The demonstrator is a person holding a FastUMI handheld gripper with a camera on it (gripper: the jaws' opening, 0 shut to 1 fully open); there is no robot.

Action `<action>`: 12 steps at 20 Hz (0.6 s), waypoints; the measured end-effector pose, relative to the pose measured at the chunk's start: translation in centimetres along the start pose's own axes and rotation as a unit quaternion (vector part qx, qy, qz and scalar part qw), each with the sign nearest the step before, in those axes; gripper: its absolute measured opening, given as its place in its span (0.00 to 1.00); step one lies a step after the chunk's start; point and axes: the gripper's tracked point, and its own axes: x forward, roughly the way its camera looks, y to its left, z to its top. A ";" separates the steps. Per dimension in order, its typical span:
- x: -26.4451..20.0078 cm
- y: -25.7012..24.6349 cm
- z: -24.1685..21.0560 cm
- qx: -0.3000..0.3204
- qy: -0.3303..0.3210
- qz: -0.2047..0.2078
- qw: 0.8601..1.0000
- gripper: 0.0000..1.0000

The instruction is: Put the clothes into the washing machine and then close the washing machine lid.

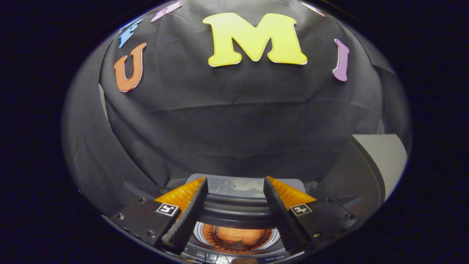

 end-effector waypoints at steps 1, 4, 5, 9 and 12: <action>-0.6 0.1 -1.6 -0.002 0.004 0.002 1.000 0.96; -2.5 -0.2 -5.9 -0.019 0.021 0.004 1.000 0.96; -3.3 -0.2 -6.7 -0.024 0.019 0.006 0.999 0.97; -7.6 -0.5 -7.5 -0.042 -0.008 0.013 0.999 0.96; -12.7 -1.0 -6.8 -0.061 -0.053 0.024 0.996 0.96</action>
